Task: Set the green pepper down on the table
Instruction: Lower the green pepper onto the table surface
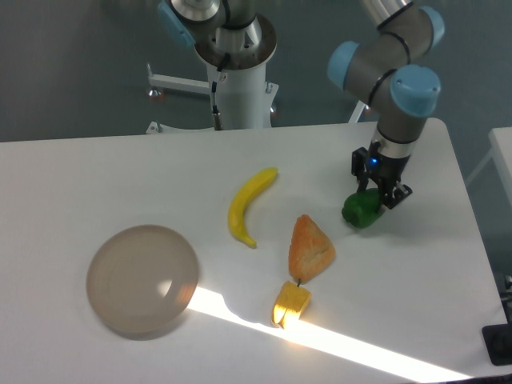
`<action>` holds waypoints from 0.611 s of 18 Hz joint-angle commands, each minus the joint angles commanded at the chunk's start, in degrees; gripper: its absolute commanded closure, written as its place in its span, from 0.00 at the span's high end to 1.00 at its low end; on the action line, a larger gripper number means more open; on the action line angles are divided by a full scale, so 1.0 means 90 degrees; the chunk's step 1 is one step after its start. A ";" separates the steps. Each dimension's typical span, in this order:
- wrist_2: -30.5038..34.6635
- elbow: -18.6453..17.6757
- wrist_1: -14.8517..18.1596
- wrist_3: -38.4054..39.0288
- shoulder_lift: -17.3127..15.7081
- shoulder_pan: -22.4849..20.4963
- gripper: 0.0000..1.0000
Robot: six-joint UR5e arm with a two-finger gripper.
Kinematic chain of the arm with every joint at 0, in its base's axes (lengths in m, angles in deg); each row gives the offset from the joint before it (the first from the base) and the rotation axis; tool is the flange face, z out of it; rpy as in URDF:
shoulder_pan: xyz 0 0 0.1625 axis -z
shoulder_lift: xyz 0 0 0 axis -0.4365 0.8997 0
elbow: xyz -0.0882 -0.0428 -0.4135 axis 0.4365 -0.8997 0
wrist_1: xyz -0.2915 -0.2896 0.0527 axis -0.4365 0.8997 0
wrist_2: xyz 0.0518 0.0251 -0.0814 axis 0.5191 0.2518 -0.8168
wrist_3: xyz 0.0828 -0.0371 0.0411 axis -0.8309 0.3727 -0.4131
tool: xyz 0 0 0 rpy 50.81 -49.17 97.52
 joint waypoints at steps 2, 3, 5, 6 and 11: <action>-0.0078 0.0009 -0.0010 -0.0126 0.0000 -0.0010 0.44; -0.0069 0.0019 -0.0010 -0.0398 0.0000 -0.0010 0.45; -0.0166 -0.0020 0.0010 -0.0829 0.0010 -0.0039 0.44; -0.0224 -0.0020 0.0010 -0.0830 0.0010 -0.0049 0.45; -0.0244 -0.0029 0.0010 -0.0879 0.0020 -0.0078 0.45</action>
